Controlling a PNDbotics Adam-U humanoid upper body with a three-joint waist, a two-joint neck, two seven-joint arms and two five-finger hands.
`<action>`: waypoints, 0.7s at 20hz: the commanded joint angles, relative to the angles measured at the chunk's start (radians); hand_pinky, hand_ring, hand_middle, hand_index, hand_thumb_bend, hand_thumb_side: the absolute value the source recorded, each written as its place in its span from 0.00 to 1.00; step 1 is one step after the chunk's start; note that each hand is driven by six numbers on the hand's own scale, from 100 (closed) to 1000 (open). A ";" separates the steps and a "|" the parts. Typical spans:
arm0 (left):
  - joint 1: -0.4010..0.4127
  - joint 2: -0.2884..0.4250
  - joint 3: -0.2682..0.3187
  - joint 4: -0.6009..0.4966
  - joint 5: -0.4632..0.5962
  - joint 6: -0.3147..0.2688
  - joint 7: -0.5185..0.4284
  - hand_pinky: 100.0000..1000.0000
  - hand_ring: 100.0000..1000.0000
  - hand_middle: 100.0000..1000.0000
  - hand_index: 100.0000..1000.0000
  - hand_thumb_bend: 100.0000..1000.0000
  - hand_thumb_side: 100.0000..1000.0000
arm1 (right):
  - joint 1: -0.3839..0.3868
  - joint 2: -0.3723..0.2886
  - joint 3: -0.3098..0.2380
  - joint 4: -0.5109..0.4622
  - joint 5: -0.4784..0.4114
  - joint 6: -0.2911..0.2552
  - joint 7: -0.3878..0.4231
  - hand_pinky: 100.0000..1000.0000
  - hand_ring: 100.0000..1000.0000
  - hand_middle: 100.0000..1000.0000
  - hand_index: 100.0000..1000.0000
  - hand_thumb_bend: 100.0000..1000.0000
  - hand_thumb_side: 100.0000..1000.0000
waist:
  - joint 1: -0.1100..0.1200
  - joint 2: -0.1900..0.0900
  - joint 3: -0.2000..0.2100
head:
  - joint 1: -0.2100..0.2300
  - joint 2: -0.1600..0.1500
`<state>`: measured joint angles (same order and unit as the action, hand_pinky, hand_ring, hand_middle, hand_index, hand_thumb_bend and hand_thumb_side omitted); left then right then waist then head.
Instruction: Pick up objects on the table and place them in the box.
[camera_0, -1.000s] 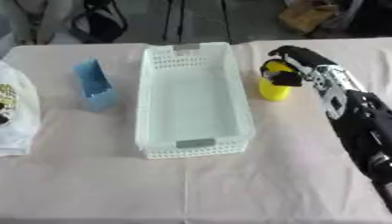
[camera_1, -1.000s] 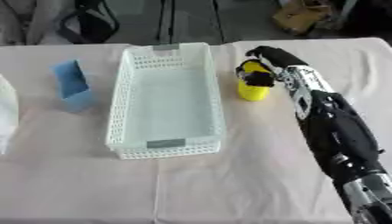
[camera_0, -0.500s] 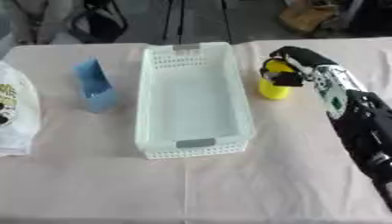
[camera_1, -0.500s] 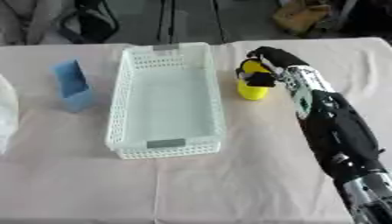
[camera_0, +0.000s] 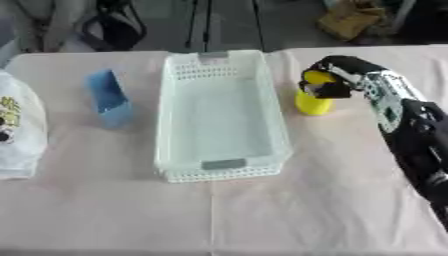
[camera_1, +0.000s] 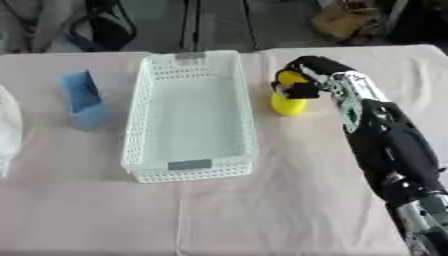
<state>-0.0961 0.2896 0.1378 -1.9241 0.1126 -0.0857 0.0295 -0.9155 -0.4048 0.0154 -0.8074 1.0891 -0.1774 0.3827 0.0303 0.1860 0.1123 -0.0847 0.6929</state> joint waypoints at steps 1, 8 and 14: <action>-0.012 0.013 0.000 -0.023 0.002 -0.001 -0.003 0.52 0.59 0.61 0.83 0.16 0.93 | 0.021 0.007 0.015 0.031 -0.013 -0.007 0.067 0.65 0.76 0.86 0.91 0.31 0.84 | 0.005 -0.003 0.000 | -0.003 0.008; -0.012 0.012 0.000 -0.023 0.002 -0.001 -0.004 0.52 0.59 0.62 0.83 0.16 0.93 | 0.028 0.010 0.016 0.021 -0.023 -0.015 0.092 0.27 0.47 0.73 0.81 0.06 0.34 | 0.006 -0.003 -0.001 | -0.003 0.008; -0.013 0.012 0.000 -0.022 0.003 -0.002 -0.004 0.52 0.59 0.62 0.83 0.16 0.93 | 0.031 0.009 0.019 0.005 -0.001 -0.019 0.025 0.20 0.41 0.69 0.77 0.00 0.18 | 0.005 -0.003 0.000 | -0.003 0.009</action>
<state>-0.0975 0.2893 0.1371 -1.9245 0.1138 -0.0867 0.0275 -0.8973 -0.3995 0.0200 -0.8152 1.0681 -0.1964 0.4127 0.0325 0.1876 0.1106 -0.0852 0.6963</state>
